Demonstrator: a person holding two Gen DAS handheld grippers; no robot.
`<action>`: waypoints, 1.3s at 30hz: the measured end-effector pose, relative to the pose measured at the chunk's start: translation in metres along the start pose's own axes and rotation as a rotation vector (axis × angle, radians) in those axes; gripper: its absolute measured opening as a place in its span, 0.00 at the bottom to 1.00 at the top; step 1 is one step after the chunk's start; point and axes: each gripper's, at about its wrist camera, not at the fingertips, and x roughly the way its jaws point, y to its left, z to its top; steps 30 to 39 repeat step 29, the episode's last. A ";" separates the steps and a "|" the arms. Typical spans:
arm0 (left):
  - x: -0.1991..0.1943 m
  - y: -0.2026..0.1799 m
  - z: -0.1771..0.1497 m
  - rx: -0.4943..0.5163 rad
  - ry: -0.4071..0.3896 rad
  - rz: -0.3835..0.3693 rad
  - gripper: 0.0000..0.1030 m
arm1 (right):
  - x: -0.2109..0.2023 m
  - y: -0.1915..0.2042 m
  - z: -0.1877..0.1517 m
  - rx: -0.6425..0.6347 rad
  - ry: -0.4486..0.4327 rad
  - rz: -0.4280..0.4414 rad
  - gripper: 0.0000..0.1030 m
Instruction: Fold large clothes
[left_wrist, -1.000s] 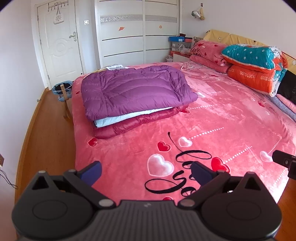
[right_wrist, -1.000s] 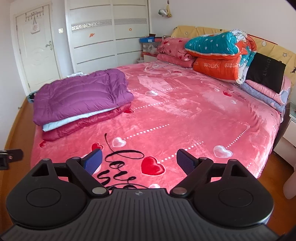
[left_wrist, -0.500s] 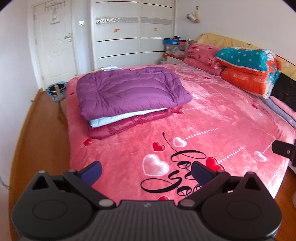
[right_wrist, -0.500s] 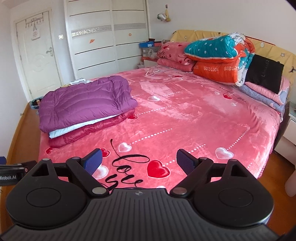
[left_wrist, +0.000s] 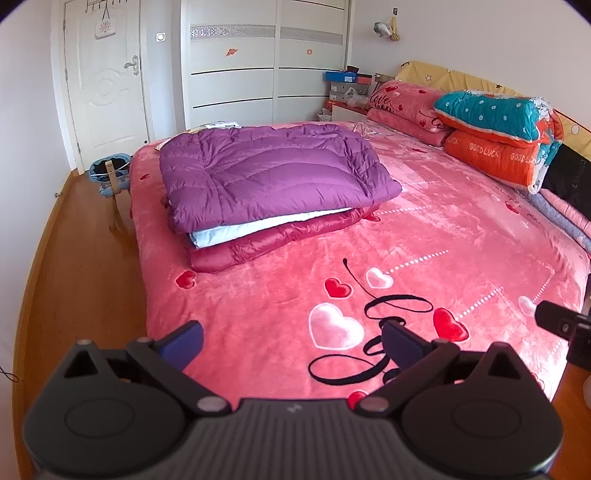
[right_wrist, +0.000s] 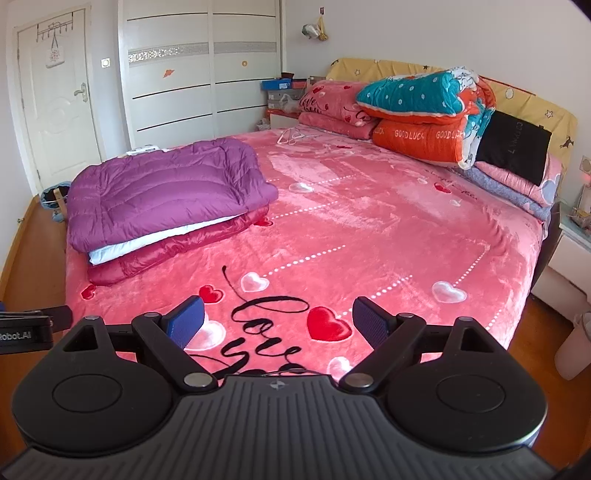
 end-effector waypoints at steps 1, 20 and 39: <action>0.001 0.000 0.000 0.001 0.001 0.000 0.99 | 0.000 0.000 0.000 -0.002 -0.002 -0.001 1.00; 0.026 -0.010 0.000 0.009 0.052 0.002 0.99 | 0.019 -0.019 -0.005 0.013 0.052 0.006 1.00; 0.057 -0.024 -0.006 0.009 0.094 -0.021 0.99 | 0.049 -0.031 -0.011 0.059 0.088 -0.007 1.00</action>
